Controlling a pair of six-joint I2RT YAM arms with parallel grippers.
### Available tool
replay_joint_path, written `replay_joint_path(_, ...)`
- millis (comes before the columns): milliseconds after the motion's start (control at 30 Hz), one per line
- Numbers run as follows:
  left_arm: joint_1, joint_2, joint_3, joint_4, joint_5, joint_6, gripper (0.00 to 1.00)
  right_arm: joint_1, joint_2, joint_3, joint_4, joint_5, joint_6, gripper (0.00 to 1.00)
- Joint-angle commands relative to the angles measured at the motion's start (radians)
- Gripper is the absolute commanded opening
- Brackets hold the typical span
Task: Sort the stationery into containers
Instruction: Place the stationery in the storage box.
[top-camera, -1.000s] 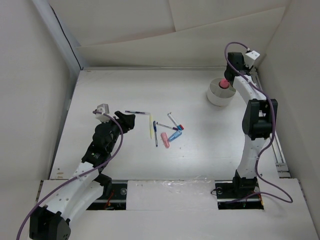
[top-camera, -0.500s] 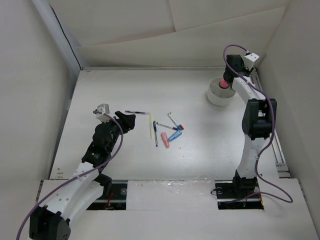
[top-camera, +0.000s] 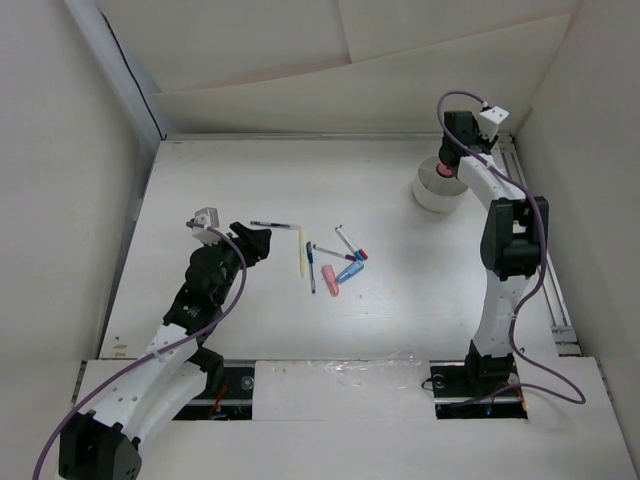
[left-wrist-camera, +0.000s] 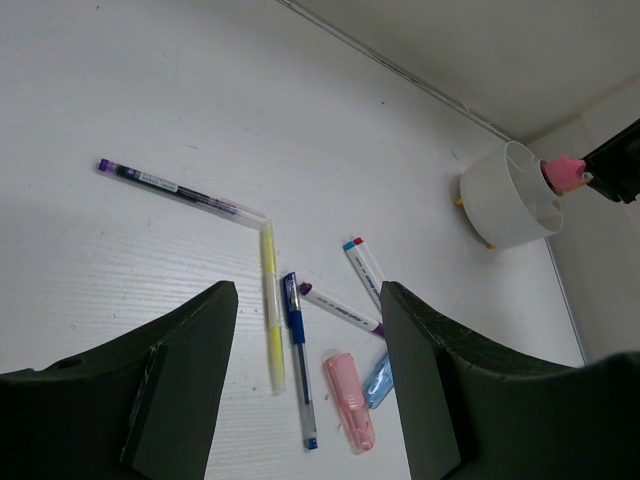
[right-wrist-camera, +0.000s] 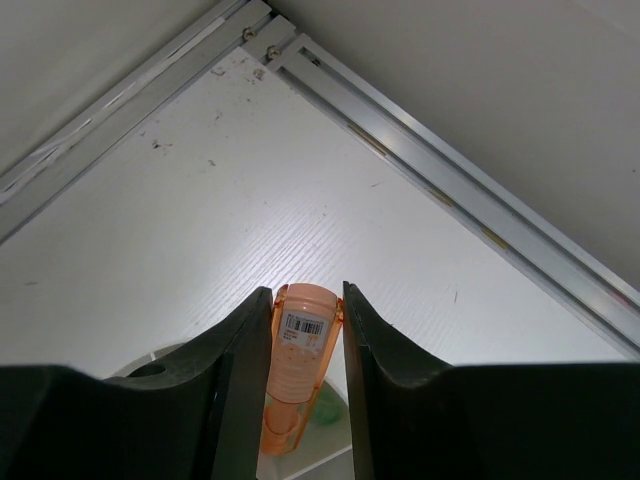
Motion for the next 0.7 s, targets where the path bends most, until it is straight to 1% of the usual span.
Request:
replay_joint_path(0,-0.004,-0.012,0.042,0.035,0.008,-0.004,0.56,0.013,-0.009,-0.002,0.041,-0.005,-0.008,0.31)
replay_joint_path(33,-0.004,-0.012,0.042,0.035,0.008,-0.004,0.56,0.013,-0.009,-0.002,0.041,-0.015,-0.008,0.32)
replay_joint_path(67,-0.004,-0.012,0.042,0.035,0.008,-0.004,0.56,0.013,-0.022,-0.002,0.041,-0.015,0.002,0.36)
replay_joint_path(100,-0.004,-0.012,0.042,0.035,0.008,-0.004,0.56,0.013,-0.031,-0.002,0.031,-0.028,0.002,0.37)
replay_joint_path(167,-0.004,-0.012,0.042,0.035,0.008,-0.004,0.56,0.013,-0.045,-0.002,0.031,-0.04,0.011,0.39)
replay_joint_path(233,-0.004,-0.012,0.042,0.035,0.008,-0.004,0.56,0.013,-0.06,-0.002,0.031,-0.06,0.02,0.43)
replay_joint_path(267,-0.004,-0.012,0.042,0.035,0.008,-0.004,0.56,0.013,-0.075,-0.002,0.031,-0.072,0.02,0.43)
replay_joint_path(333,-0.004,-0.012,0.042,0.035,0.008,-0.004,0.56,0.013,-0.1,-0.002,0.021,-0.081,0.029,0.46)
replay_joint_path(533,-0.004,-0.012,0.042,0.035,0.008,-0.004,0.56,0.013,-0.17,-0.013,0.01,-0.132,0.054,0.48)
replay_joint_path(633,-0.004,-0.021,0.042,0.035,0.008,-0.004,0.56,0.013,-0.21,-0.053,0.01,-0.141,0.066,0.48)
replay_joint_path(667,-0.004,-0.021,0.042,0.035,0.008,-0.004,0.56,0.013,-0.25,-0.066,0.01,-0.153,0.092,0.45)
